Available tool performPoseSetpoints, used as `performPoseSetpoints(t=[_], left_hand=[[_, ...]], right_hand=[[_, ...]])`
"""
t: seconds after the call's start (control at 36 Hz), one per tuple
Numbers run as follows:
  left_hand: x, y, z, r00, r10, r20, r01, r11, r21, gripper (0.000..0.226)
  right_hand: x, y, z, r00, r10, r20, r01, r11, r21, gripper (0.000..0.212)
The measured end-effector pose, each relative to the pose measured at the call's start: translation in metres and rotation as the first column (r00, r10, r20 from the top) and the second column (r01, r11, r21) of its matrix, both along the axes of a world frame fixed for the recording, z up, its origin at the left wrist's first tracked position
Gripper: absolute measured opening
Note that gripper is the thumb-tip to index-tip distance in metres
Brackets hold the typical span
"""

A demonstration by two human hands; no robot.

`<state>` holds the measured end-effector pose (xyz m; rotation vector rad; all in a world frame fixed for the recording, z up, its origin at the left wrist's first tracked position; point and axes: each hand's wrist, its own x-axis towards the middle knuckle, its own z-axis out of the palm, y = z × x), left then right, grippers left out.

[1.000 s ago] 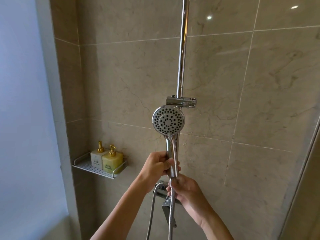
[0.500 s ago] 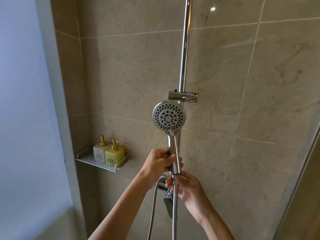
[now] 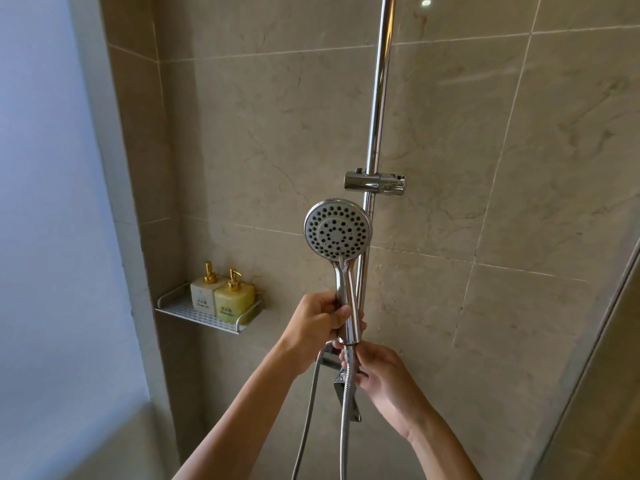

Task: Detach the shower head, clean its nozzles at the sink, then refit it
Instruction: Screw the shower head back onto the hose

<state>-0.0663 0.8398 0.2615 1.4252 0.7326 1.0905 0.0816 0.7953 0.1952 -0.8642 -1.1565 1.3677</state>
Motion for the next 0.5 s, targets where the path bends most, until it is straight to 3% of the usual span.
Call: performPoseSetpoints(t=[0.11, 0.17, 0.28, 0.44, 0.5], left_hand=[[-0.001, -0.001, -0.003, 1.000, 0.003, -0.001, -0.003, 1.000, -0.004, 0.015], [0.000, -0.001, -0.006, 1.000, 0.008, 0.002, -0.008, 1.000, -0.016, 0.015], [0.004, 0.001, -0.011, 1.000, -0.004, -0.023, 0.003, 1.000, -0.016, 0.014], [0.012, 0.011, -0.016, 0.997, -0.072, 0.006, 0.072, 0.996, -0.054, 0.015], [0.017, 0.014, -0.019, 0.996, -0.091, 0.023, 0.092, 0.993, -0.067, 0.016]], right_hand=[[-0.004, -0.001, -0.003, 0.976, -0.133, 0.171, 0.112, 0.985, 0.129, 0.050], [-0.007, -0.001, -0.007, 0.966, -0.209, 0.154, 0.186, 0.971, 0.149, 0.059], [-0.010, -0.001, -0.015, 0.970, -0.239, 0.032, 0.236, 0.969, 0.078, 0.042], [0.002, -0.003, -0.019, 0.985, -0.027, -0.168, 0.036, 0.998, 0.049, 0.009], [0.009, -0.002, -0.020, 0.980, 0.023, -0.199, -0.016, 0.999, 0.038, 0.007]])
